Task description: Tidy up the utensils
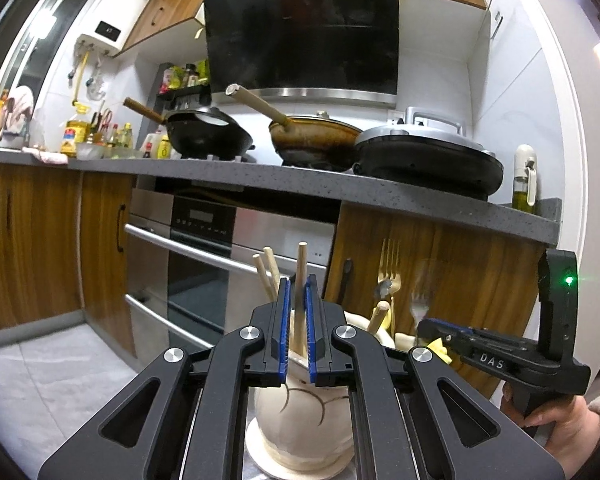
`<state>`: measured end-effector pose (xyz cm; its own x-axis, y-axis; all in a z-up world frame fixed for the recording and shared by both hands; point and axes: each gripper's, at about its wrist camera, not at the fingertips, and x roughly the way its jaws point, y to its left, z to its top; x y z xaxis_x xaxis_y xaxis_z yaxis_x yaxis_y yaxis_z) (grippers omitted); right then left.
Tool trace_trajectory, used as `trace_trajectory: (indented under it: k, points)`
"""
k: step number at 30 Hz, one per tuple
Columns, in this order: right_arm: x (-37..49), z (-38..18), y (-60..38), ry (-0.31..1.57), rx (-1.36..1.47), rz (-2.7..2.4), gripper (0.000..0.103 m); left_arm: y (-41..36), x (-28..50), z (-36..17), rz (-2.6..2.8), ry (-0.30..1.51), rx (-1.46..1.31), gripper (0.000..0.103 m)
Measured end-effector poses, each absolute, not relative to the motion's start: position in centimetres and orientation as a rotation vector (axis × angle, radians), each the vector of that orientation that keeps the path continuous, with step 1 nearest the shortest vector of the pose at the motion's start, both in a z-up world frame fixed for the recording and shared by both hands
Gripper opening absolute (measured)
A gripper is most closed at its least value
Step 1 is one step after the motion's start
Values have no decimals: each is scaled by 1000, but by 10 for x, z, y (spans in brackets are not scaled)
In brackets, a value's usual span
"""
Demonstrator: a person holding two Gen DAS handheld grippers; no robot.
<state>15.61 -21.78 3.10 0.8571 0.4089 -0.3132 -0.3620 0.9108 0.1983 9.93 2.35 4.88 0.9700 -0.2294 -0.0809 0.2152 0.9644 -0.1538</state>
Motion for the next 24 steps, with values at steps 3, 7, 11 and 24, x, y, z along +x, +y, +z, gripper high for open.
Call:
trace_trajectory:
  k: [3, 7, 11, 24]
  points:
    - [156, 30, -221, 363, 150, 397, 31, 26, 99, 49, -213, 97, -152, 15]
    - [150, 31, -227, 365, 169, 384, 42, 30, 94, 51, -183, 86, -188, 41]
    - [135, 31, -234, 361, 173, 359, 55, 35, 82, 49, -150, 74, -205, 55]
    - [76, 23, -236, 344, 61, 348, 88, 16, 33, 31, -70, 105, -80, 83]
